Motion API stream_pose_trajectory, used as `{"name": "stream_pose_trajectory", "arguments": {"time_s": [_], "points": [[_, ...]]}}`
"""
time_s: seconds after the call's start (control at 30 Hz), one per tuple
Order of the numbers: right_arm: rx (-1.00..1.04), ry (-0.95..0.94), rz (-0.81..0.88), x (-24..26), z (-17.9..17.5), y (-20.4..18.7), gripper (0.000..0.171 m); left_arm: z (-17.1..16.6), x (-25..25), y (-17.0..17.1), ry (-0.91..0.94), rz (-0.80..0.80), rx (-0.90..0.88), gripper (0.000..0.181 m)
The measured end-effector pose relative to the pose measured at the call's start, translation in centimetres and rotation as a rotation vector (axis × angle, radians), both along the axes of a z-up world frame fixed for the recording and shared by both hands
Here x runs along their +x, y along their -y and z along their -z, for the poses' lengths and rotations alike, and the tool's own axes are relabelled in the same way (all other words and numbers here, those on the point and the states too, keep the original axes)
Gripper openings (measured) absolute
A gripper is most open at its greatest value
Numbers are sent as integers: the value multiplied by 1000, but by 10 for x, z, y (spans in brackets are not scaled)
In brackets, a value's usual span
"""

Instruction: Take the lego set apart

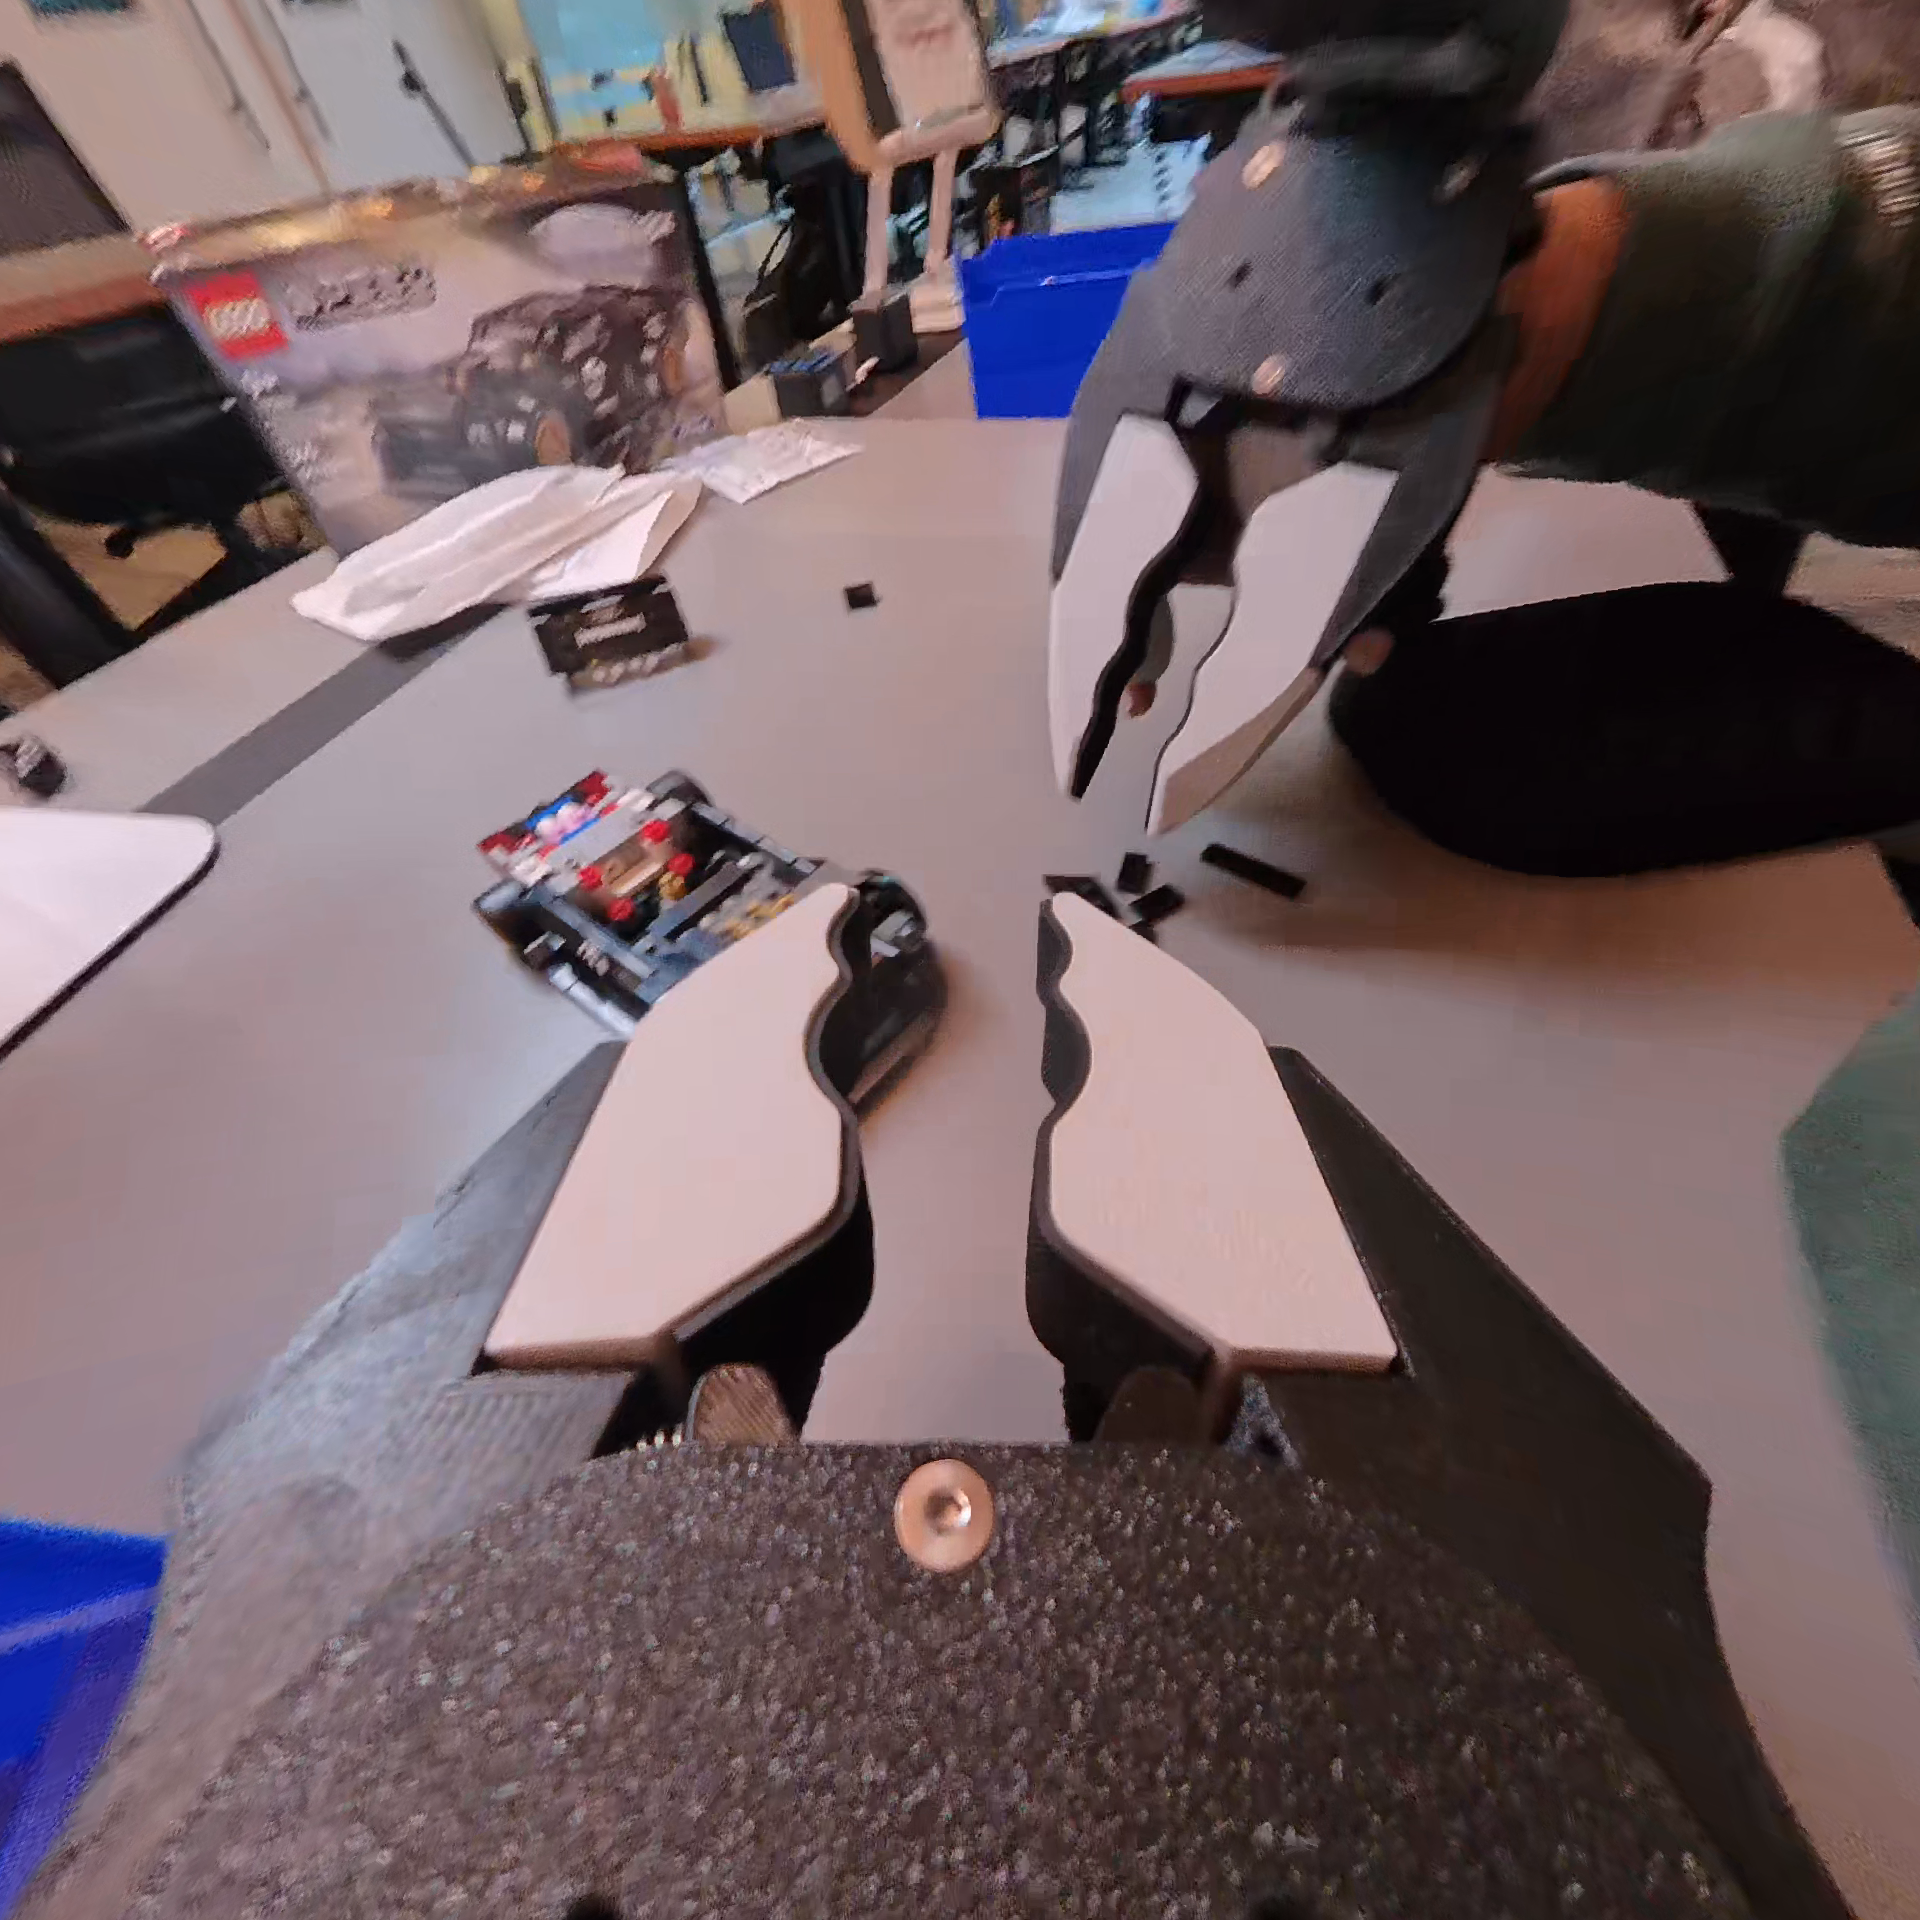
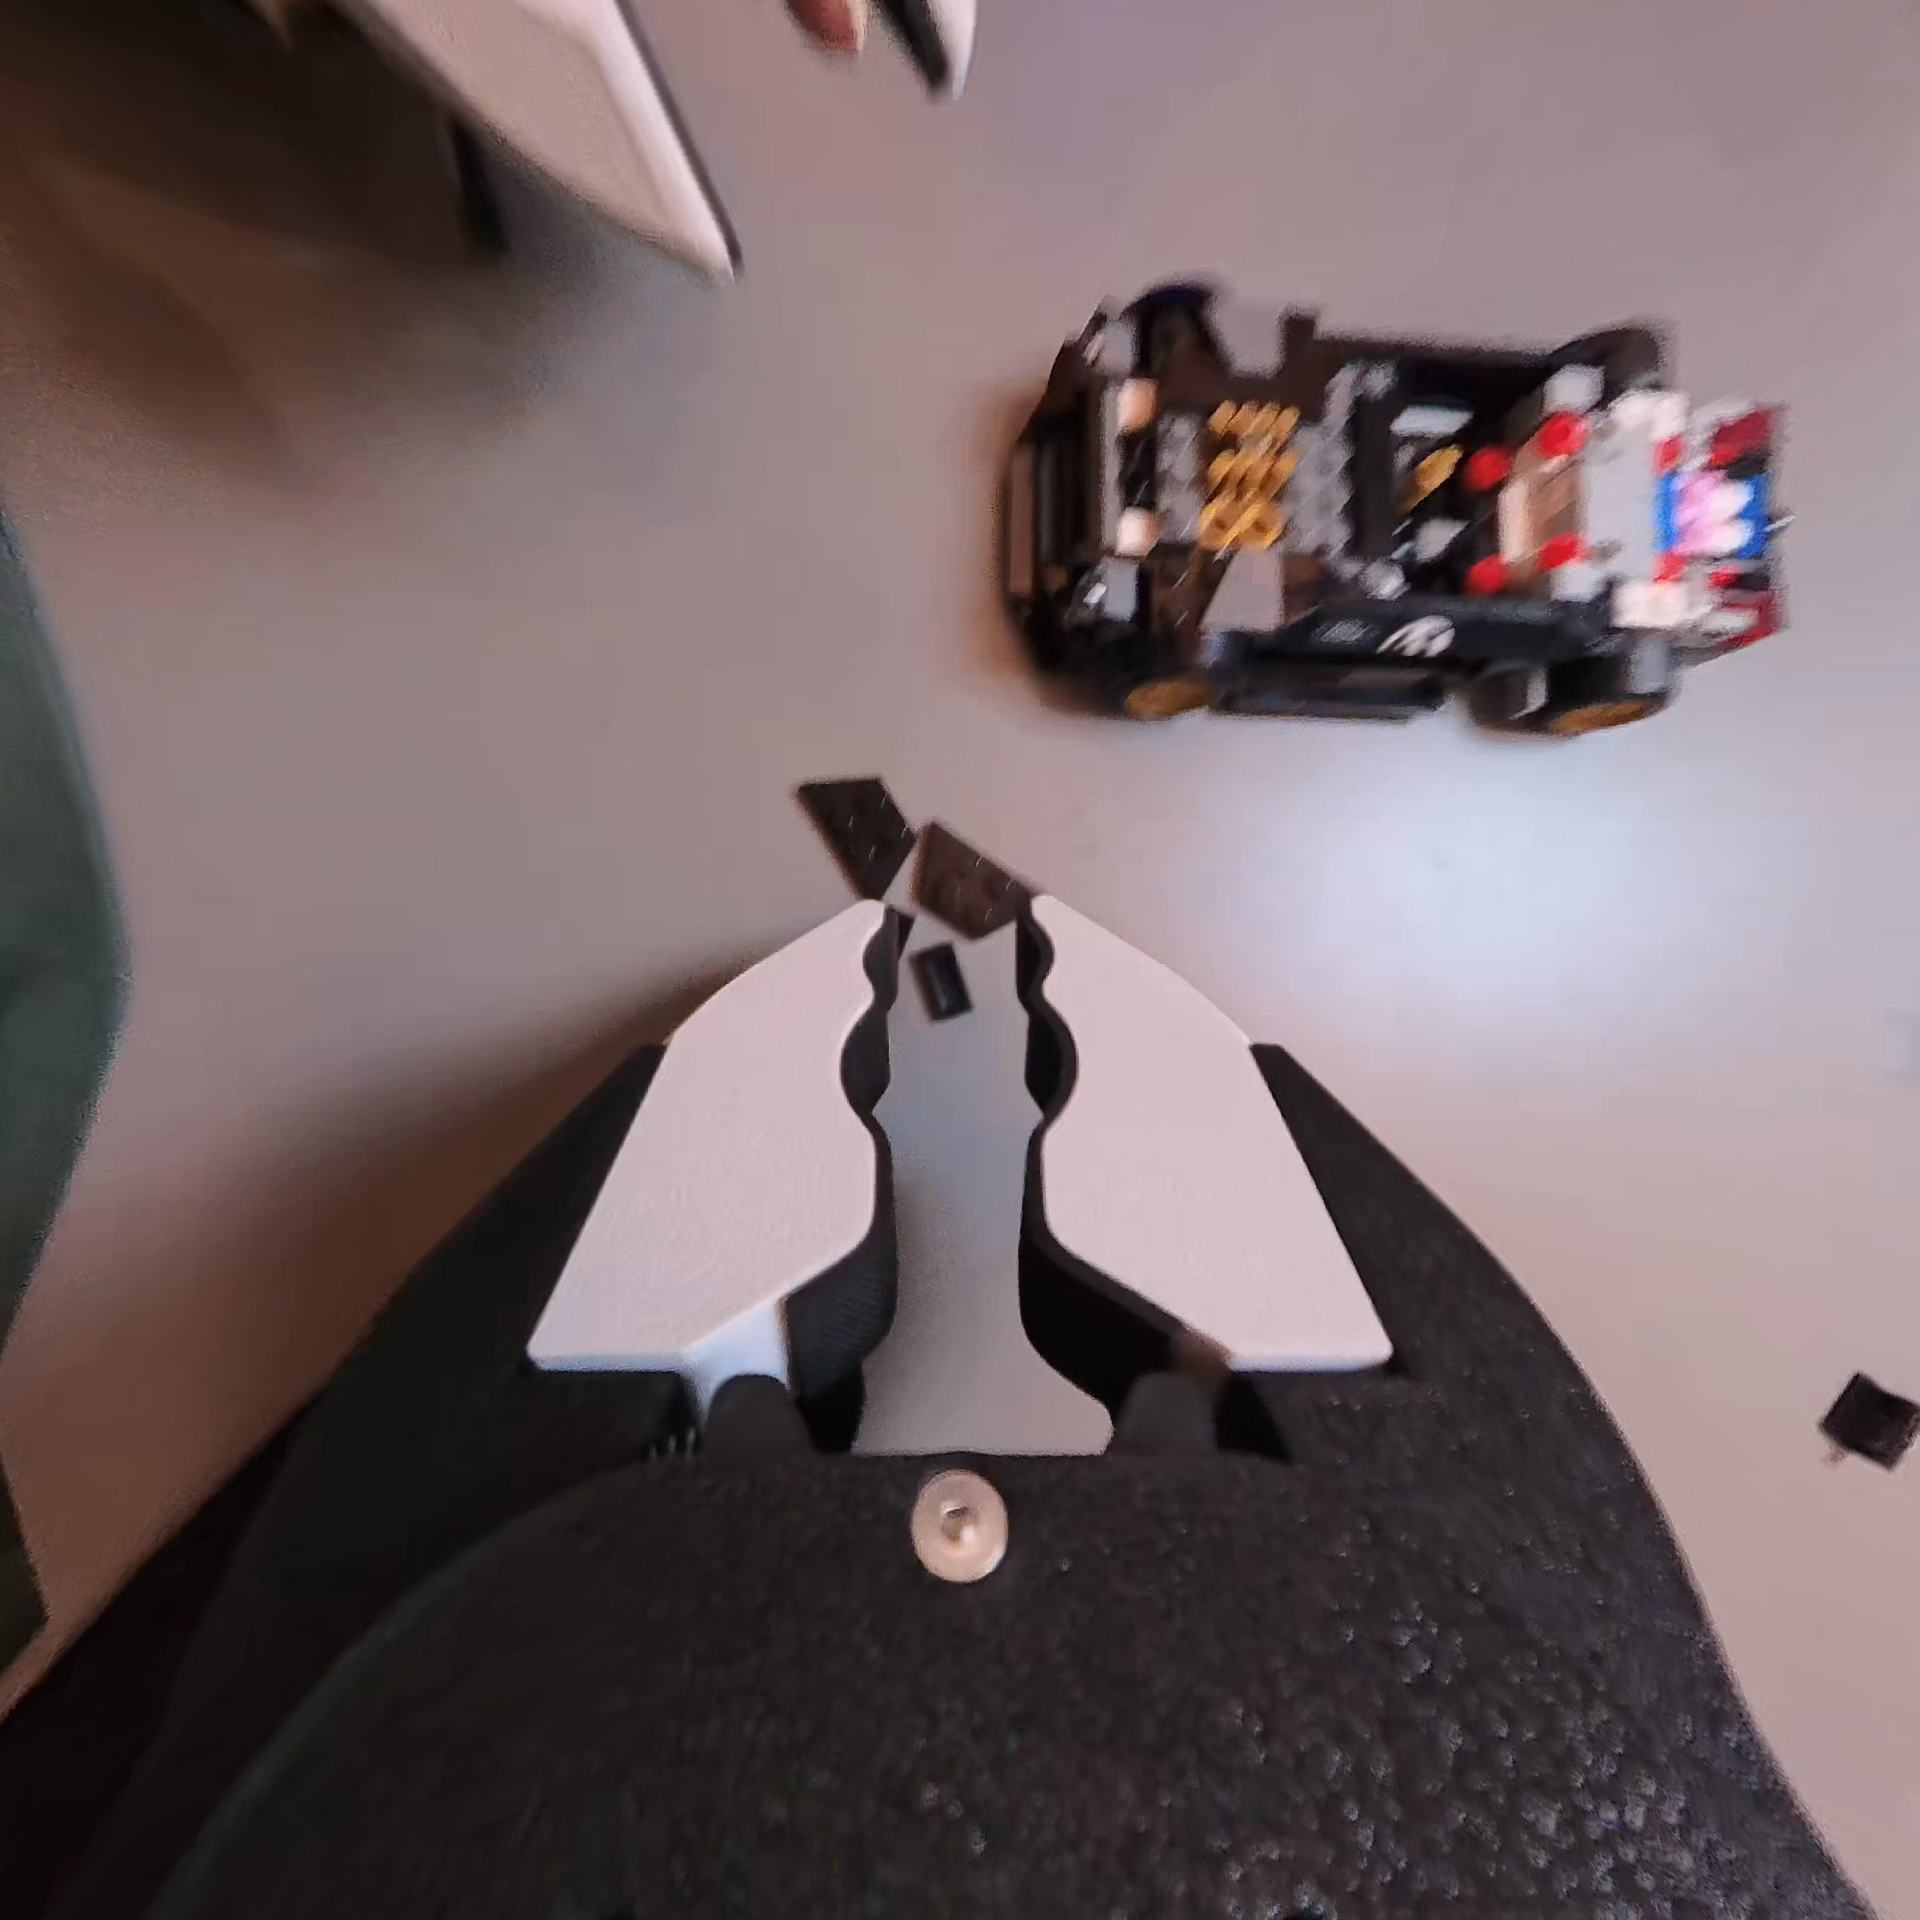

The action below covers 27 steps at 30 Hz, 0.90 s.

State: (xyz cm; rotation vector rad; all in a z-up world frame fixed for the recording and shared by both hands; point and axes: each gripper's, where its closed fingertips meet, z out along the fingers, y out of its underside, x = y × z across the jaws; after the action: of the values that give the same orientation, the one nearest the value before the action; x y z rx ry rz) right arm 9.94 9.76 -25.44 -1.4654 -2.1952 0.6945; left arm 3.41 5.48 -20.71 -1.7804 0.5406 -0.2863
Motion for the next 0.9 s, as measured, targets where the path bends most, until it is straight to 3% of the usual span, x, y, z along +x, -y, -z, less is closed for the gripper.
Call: {"name": "stream_pose_trajectory", "arguments": {"time_s": [0.17, 0.53, 0.7, 0.9], "points": [[-52, -199, 63, -43, -25, 0, 20, 25, -28, -11, 18, -106, -132, 35], [41, -159, 24, -97, -20, -14, 19, 59, -36, -53, -96, -7, -338, 72], [-20, -68, 19, -109, -6, -14, 34, 60, -32, -51, -68, 18, -329, 68], [-52, 10, 11, -113, 0, -11, 30, 62, -33, -50, -56, 11, -346, 62]]}}
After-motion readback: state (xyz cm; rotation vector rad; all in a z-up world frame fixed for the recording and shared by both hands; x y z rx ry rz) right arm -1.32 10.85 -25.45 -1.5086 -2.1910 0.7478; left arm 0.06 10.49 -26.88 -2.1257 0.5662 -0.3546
